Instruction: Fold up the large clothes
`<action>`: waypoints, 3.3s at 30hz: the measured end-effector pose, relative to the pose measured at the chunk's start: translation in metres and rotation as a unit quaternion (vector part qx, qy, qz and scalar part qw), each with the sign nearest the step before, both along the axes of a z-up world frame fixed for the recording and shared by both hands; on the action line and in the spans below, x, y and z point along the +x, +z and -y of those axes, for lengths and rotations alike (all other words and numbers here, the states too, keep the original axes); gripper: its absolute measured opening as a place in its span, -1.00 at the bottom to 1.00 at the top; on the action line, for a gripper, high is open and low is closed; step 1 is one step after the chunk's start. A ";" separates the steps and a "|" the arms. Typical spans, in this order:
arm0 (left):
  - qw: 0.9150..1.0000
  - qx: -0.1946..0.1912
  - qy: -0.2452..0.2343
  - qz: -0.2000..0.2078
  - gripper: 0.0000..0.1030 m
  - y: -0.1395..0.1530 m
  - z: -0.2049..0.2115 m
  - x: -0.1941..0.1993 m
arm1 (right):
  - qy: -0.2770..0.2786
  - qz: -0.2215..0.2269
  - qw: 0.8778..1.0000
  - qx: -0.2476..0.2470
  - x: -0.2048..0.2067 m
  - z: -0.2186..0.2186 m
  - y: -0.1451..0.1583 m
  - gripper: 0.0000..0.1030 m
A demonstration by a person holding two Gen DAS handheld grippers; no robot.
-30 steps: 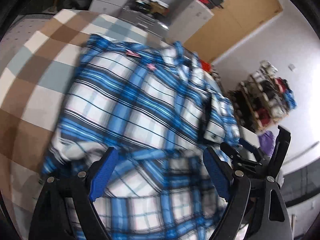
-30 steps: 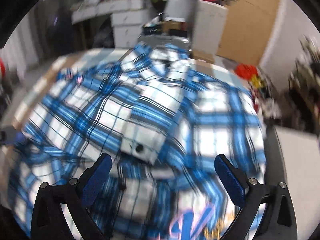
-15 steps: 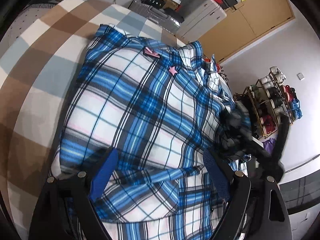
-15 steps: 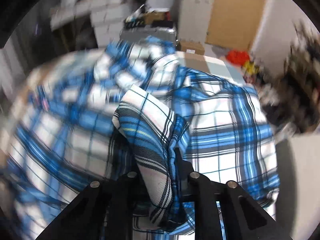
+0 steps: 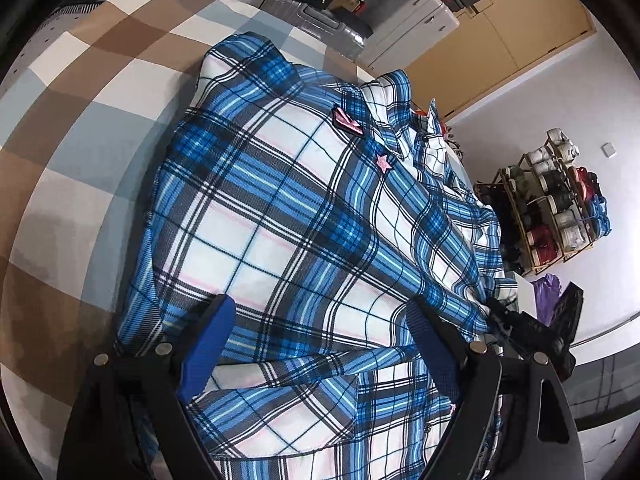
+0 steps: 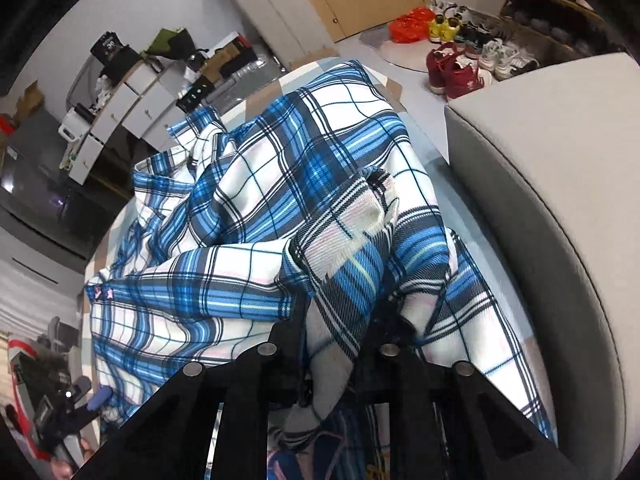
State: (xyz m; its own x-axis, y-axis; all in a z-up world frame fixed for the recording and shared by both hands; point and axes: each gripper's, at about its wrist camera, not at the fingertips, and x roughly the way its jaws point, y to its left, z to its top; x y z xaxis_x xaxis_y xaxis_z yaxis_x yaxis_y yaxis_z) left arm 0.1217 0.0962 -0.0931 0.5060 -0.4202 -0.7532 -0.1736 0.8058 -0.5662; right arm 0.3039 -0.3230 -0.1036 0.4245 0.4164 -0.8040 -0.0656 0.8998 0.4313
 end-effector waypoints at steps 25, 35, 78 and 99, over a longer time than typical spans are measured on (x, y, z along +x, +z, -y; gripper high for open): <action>1.000 0.025 -0.010 -0.011 0.63 -0.002 0.001 -0.003 | 0.204 0.091 0.906 -0.359 0.040 -0.097 0.009 0.72; 0.998 0.058 -0.016 -0.004 0.63 -0.001 0.007 0.000 | 0.188 0.116 0.935 -0.279 0.052 -0.088 0.018 -0.80; 0.968 0.240 -0.049 0.047 0.63 -0.003 0.029 0.000 | 0.117 0.021 0.970 -0.211 0.015 -0.110 -0.023 0.78; 0.973 0.201 -0.067 0.095 0.63 0.101 0.030 0.010 | 0.126 0.166 0.977 -0.033 -0.070 -0.082 0.112 1.00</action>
State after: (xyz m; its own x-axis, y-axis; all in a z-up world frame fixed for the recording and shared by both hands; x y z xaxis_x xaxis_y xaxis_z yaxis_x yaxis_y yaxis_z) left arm 0.1315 0.0664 0.0078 0.6126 -0.1828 -0.7689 0.0252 0.9769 -0.2122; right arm 0.2343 -0.2414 0.0081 0.5575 0.4930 -0.6679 -0.4163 0.8621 0.2889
